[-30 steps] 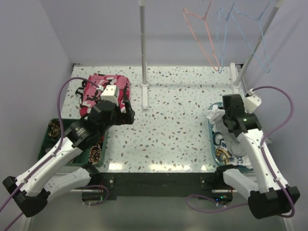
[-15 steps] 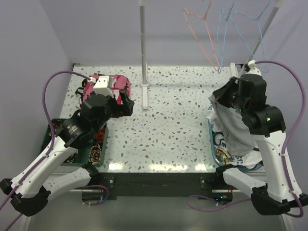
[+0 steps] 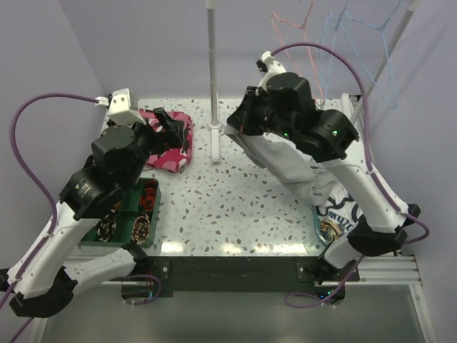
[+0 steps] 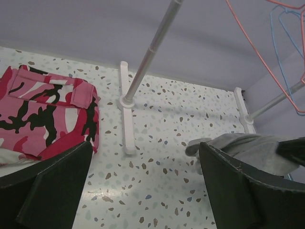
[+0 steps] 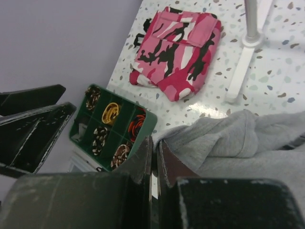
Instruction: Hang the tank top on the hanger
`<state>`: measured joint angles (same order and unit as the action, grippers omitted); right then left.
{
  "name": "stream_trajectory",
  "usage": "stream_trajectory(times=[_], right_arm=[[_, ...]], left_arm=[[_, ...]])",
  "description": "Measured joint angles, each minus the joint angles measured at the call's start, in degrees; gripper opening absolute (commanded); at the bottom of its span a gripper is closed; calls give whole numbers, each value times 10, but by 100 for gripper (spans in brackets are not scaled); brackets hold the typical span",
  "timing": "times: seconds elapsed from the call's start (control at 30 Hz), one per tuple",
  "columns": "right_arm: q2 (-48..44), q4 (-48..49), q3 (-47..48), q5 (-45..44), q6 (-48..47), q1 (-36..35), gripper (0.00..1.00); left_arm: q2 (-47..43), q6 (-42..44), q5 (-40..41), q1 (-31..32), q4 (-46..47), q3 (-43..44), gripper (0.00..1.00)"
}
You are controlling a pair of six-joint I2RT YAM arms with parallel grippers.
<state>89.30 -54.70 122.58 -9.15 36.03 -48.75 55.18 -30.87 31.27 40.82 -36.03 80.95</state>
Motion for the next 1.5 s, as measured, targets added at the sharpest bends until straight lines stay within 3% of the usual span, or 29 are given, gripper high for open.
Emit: stream_trajectory(times=[0.03, 0.1, 0.13, 0.17, 0.27, 0.43, 0.57, 0.7, 0.83, 0.97, 1.17, 1.27, 1.37, 1.5], right_arm=[[15, 7, 2, -4, -1, -11, 0], [43, 23, -8, -4, -1, -32, 21], [58, 34, -19, -3, -2, -43, 36], [73, 43, -33, -3, -2, -52, 62], [105, 68, -89, -5, -5, -70, 76], [74, 71, -216, -87, -2, -75, 79], [-74, 73, -404, -165, 38, -45, 83], [-238, 105, -605, -201, 89, 42, 81], [-228, 165, -698, -196, 95, 80, 84], [-92, 255, -701, -187, 78, 85, 90], [7, 352, -696, -142, 46, 122, 82], [11, 344, -677, -144, 35, 115, 81], [11, 291, -615, -196, 23, 61, 78], [12, 260, -519, -227, 11, -26, 58]], left_arm=[[-3, 0, 7, 0, -3, 2, 100], [-9, 0, 21, -2, -11, 5, 100], [-11, 0, 29, -2, -16, 6, 100], [-13, 0, 37, -2, -23, 9, 100], [-18, 0, 54, -3, -31, 12, 100], [-23, 4, 46, -3, -25, -9, 100], [-24, 5, -2, -3, 1, -69, 100], [-1, 2, -70, -3, 29, -145, 100], [32, 0, -116, -3, 37, -186, 100], [34, 0, -132, -3, 40, -193, 100], [17, 0, -122, -3, 37, -193, 99], [7, -9, -97, -4, 39, -209, 88], [2, -27, -94, -24, 48, -250, 74], [25, -50, -140, -106, 81, -315, 58]])
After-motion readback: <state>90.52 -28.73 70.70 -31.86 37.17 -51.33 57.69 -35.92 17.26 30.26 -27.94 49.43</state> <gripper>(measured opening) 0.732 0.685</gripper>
